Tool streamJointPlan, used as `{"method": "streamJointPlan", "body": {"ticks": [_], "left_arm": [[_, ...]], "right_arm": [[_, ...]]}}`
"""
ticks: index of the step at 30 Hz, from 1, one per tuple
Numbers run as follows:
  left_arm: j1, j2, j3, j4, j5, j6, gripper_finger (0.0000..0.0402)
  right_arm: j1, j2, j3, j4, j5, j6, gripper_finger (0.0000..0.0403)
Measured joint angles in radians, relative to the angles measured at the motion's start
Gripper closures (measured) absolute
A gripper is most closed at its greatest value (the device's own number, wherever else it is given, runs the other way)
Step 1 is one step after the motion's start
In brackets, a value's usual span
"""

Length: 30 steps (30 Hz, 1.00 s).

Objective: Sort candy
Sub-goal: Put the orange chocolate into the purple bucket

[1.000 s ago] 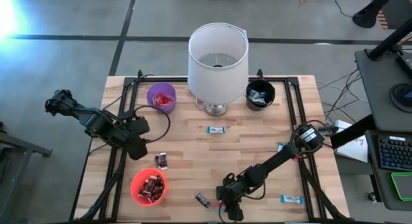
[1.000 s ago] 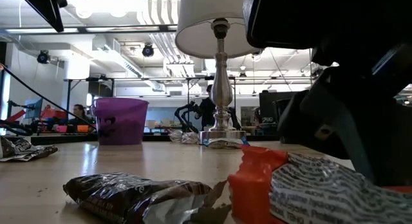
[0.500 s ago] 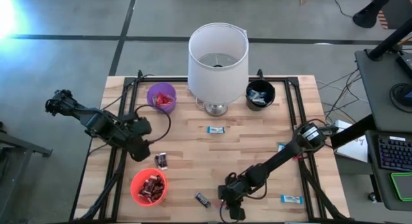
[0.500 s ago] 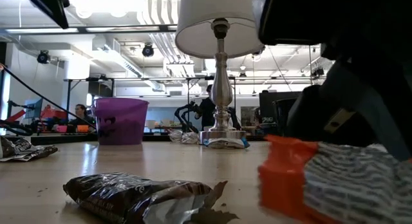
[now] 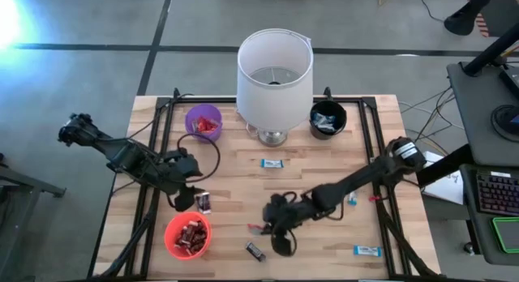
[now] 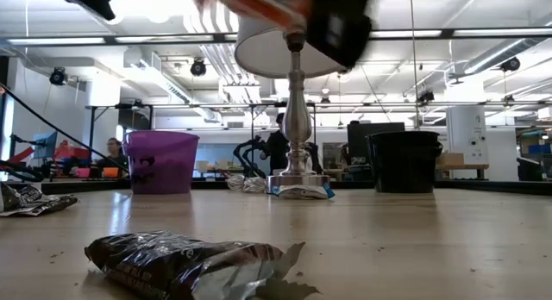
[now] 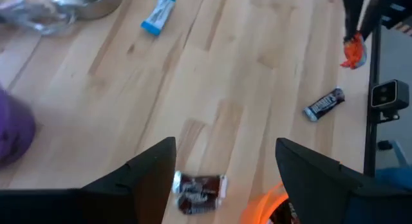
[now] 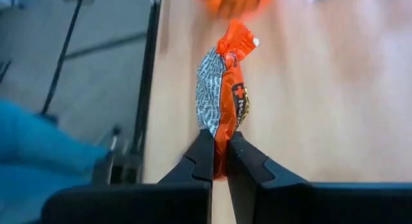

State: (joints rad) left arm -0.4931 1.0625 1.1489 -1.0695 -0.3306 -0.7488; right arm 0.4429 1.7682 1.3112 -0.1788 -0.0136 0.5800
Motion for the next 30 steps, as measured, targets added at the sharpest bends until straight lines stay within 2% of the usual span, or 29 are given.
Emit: {"method": "streamJointPlan", "body": {"ticks": [4, 10, 15, 20, 30], "left_arm": [[0.002, 0.041, -0.009, 0.094, 0.000, 0.074, 0.0158], [0.002, 0.111, -0.009, 0.255, 0.001, 0.192, 0.0174], [0.003, 0.157, -0.009, 0.319, 0.001, 0.237, 0.0187], [0.005, 0.197, -0.009, 0.412, 0.014, 0.295, 0.0195], [0.013, 0.244, 0.002, 0.493, 0.035, 0.394, 0.0197]], "right_arm": [[-0.053, -0.014, 0.071, 0.000, 0.049, -0.098, 0.0390], [-0.122, -0.014, 0.148, -0.004, 0.050, -0.160, 0.0390], [-0.148, -0.014, 0.180, -0.009, 0.043, -0.197, 0.0390], [-0.170, -0.015, 0.183, -0.009, 0.041, -0.200, 0.0390], [-0.185, -0.006, 0.179, -0.008, 0.041, -0.187, 0.0390]]}}
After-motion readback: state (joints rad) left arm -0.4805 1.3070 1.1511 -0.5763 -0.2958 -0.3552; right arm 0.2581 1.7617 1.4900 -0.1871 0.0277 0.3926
